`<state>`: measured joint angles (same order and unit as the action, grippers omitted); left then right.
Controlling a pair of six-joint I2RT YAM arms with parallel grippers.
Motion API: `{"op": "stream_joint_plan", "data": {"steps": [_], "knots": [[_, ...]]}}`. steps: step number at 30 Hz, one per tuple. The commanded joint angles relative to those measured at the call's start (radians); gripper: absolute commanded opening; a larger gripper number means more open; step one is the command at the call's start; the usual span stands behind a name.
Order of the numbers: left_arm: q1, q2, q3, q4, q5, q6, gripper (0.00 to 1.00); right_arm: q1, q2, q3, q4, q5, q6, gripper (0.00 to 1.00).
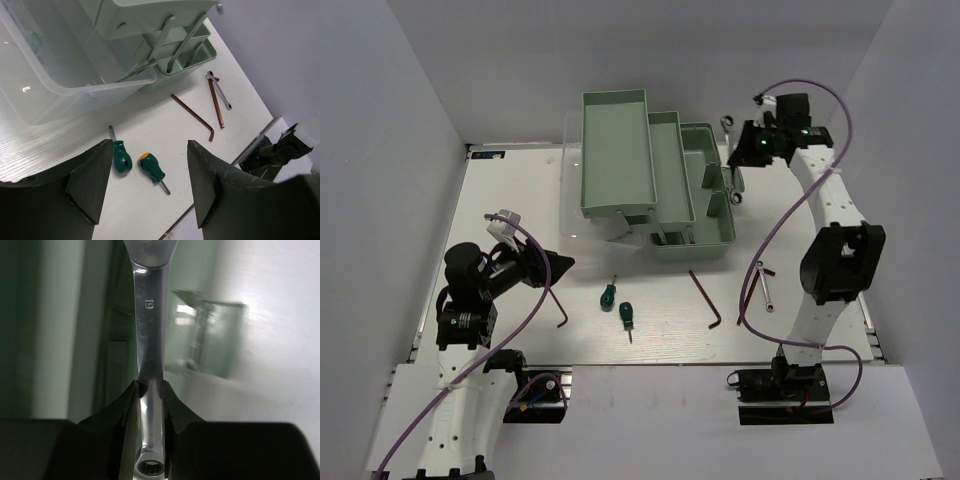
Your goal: Sort the tools into containers
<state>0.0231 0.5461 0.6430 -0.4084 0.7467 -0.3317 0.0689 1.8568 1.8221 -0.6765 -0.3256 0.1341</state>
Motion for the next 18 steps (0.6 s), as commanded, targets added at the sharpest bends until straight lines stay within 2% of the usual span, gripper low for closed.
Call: {"op": "stream_joint_plan", "data": {"steps": [1, 8, 9, 10, 13, 18], "knots": [[-0.002, 0.001, -0.012, 0.037, 0.062, -0.01, 0.71, 0.093, 0.077, 0.097, -0.043, -0.064, -0.05, 0.0], [-0.002, 0.002, -0.032, 0.037, 0.085, -0.01, 0.71, 0.138, 0.16, 0.095, -0.057, 0.003, -0.059, 0.01], [-0.002, 0.002, -0.042, 0.028, 0.074, -0.01, 0.71, 0.135, 0.153, 0.088, -0.057, 0.005, -0.065, 0.09], [-0.002, 0.002, -0.042, 0.028, 0.074, -0.01, 0.71, 0.138, 0.15, 0.077, -0.058, 0.003, -0.067, 0.28], [-0.002, -0.008, -0.042, 0.028, 0.065, -0.01, 0.71, 0.141, 0.128, 0.075, -0.083, -0.009, -0.099, 0.47], [-0.002, -0.018, -0.06, 0.028, 0.065, -0.01, 0.71, 0.137, 0.059, 0.046, -0.097, -0.021, -0.105, 0.49]]}}
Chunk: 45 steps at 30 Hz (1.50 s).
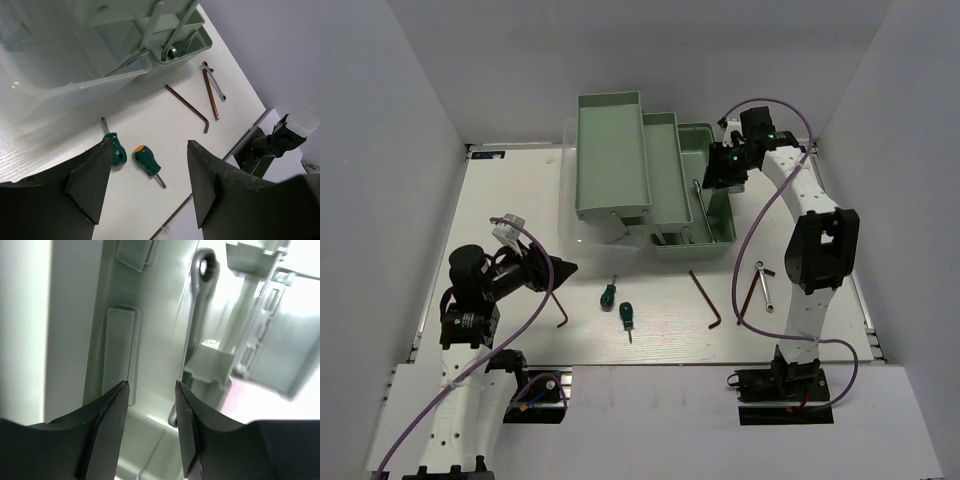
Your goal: Sort the tools into containers
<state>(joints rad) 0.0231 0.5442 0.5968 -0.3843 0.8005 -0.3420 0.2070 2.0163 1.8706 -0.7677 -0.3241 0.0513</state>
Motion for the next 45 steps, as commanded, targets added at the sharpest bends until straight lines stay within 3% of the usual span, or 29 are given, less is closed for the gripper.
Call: {"op": "stream_joint_plan", "data": {"steps": [1, 4, 5, 7, 8, 9, 10, 12, 14, 15, 19, 22, 29, 40, 45], "knots": [[-0.002, -0.016, -0.014, -0.005, 0.011, -0.009, 0.71, -0.004, -0.141, -0.01, -0.01, -0.014, -0.024, 0.49], [-0.002, -0.016, -0.023, -0.034, 0.002, -0.02, 0.65, -0.004, -0.236, -0.074, -0.044, 0.136, -0.037, 0.36], [-0.002, -0.016, -0.023, -0.063, -0.009, -0.02, 0.49, -0.003, -0.257, -0.089, -0.067, 0.234, -0.047, 0.25], [-0.002, -0.007, -0.023, -0.117, -0.05, -0.009, 0.28, -0.012, -0.334, -0.184, -0.108, 0.427, -0.111, 0.1], [-0.002, -0.007, -0.032, -0.131, -0.063, 0.003, 0.19, -0.014, -0.355, -0.253, -0.117, 0.453, -0.152, 0.03], [-0.011, -0.007, -0.032, -0.142, -0.073, 0.003, 0.07, -0.02, -0.399, -0.33, -0.119, 0.473, -0.171, 0.0], [-0.011, -0.007, -0.032, -0.142, -0.064, 0.003, 0.05, -0.026, -0.437, -0.402, -0.142, 0.494, -0.217, 0.0], [-0.02, -0.007, -0.032, -0.151, -0.073, 0.003, 0.05, -0.032, -0.496, -0.496, -0.162, 0.481, -0.237, 0.0], [-0.02, -0.007, -0.023, -0.151, -0.073, 0.012, 0.13, -0.038, -0.568, -0.591, -0.176, 0.427, -0.266, 0.0], [-0.02, -0.007, -0.023, -0.151, -0.073, 0.012, 0.26, -0.037, -0.585, -0.688, -0.173, 0.409, -0.275, 0.05], [-0.029, -0.007, -0.041, -0.128, -0.063, 0.012, 0.54, -0.04, -0.669, -0.882, -0.057, 0.375, -0.314, 0.33], [-0.038, -0.007, -0.042, -0.117, -0.052, 0.012, 0.56, -0.055, -0.682, -0.976, 0.023, 0.378, -0.32, 0.39], [-0.038, -0.016, -0.042, -0.117, -0.052, 0.003, 0.58, -0.086, -0.637, -1.073, 0.105, 0.39, -0.311, 0.4], [-0.048, -0.016, -0.042, -0.117, -0.052, 0.003, 0.59, -0.121, -0.49, -1.071, 0.223, 0.39, -0.329, 0.38], [-0.057, 0.003, -0.02, -0.117, -0.029, 0.012, 0.48, -0.138, -0.505, -1.077, 0.196, 0.364, -0.324, 0.04]]}}
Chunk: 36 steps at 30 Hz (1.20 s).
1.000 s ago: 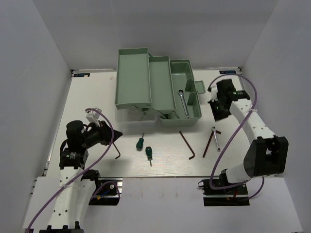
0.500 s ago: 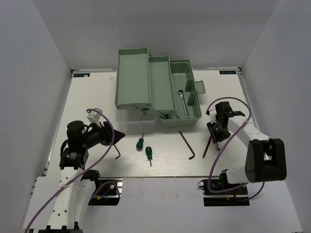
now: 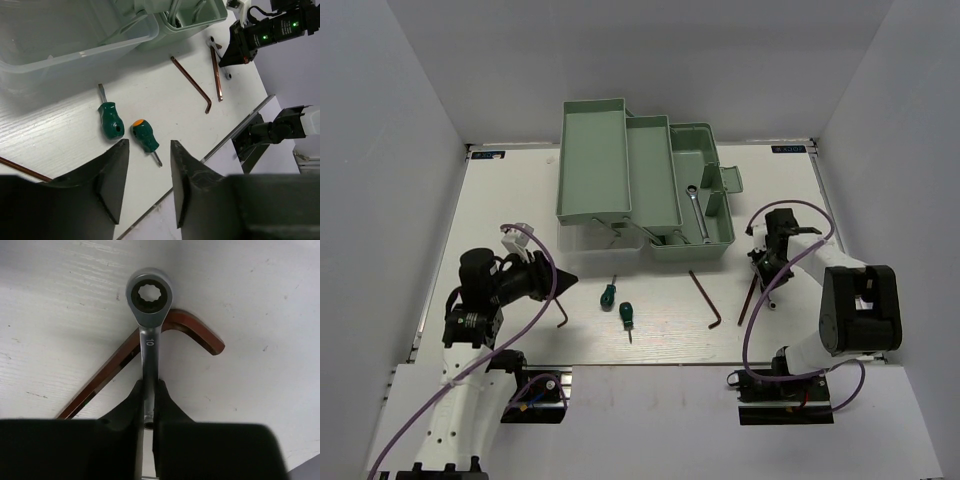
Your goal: Sort the tools into containers
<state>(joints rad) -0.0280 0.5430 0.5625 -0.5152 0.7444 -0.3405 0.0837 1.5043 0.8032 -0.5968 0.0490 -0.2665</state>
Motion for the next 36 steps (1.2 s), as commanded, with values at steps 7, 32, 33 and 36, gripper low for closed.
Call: {"op": "stream_joint_plan", "data": {"steps": [7, 32, 33, 36], "knots": [[-0.006, 0.049, 0.063, 0.033, 0.038, 0.011, 0.39, -0.033, -0.174, 0.078, -0.162, -0.116, -0.04, 0.0], [-0.194, 0.389, 0.335, -0.077, -0.12, 0.142, 0.47, 0.197, 0.553, 1.235, -0.319, -0.321, 0.294, 0.39], [-0.231, 0.426, 0.335, -0.092, -0.143, 0.152, 0.47, 0.2, 0.544, 1.231, -0.313, -0.321, 0.294, 0.49], [-0.298, 0.475, 0.359, -0.15, -0.232, 0.176, 0.47, 0.197, 0.495, 1.197, -0.305, -0.331, 0.282, 0.55]]}}
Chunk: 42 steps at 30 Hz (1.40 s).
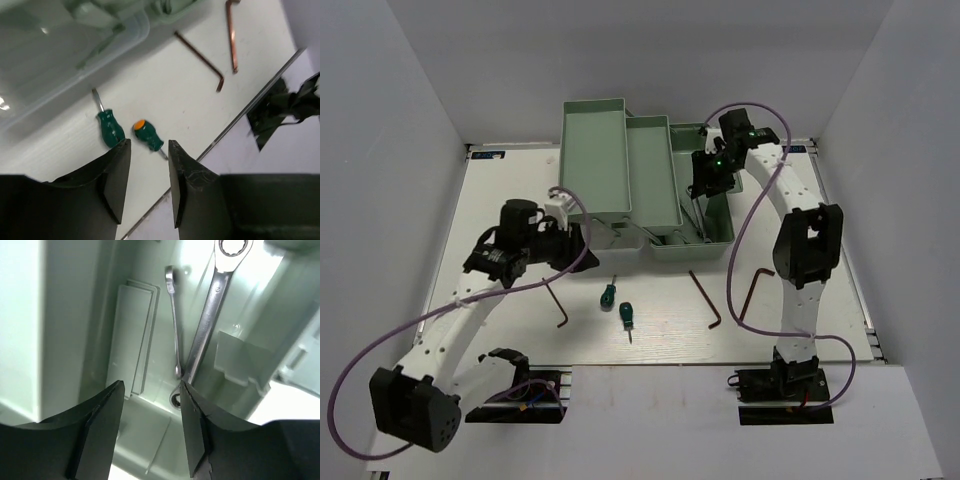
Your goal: Sort the tools into containers
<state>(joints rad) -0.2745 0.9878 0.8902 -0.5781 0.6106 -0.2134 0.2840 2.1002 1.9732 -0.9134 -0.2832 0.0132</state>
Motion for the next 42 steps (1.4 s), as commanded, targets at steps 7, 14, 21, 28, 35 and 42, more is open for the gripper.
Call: {"op": "stream_joint_plan", "data": {"steps": [7, 14, 21, 28, 35, 42], "knots": [[-0.285, 0.123, 0.078, -0.209, -0.334, 0.049, 0.5, -0.012, -0.299, -0.201, 0.047, -0.019, -0.07, 0.51], [-0.425, 0.155, 0.046, -0.229, -0.561, -0.003, 0.6, 0.012, -0.641, -0.711, 0.136, -0.415, -0.231, 0.0], [-0.549, 0.311, 0.055, -0.171, -0.732, -0.095, 0.67, 0.162, -0.876, -1.031, 0.257, -0.386, -0.322, 0.51], [-0.574, 0.391, 0.033, -0.054, -0.823, -0.165, 0.62, 0.201, -0.916, -1.085, 0.277, -0.361, -0.303, 0.51], [-0.574, 0.44, 0.004, 0.018, -0.845, -0.193, 0.54, 0.21, -0.939, -1.163, 0.337, -0.378, -0.26, 0.51], [-0.574, 0.488, -0.04, 0.072, -0.845, -0.222, 0.51, 0.23, -0.95, -1.174, 0.346, -0.372, -0.26, 0.52]]}}
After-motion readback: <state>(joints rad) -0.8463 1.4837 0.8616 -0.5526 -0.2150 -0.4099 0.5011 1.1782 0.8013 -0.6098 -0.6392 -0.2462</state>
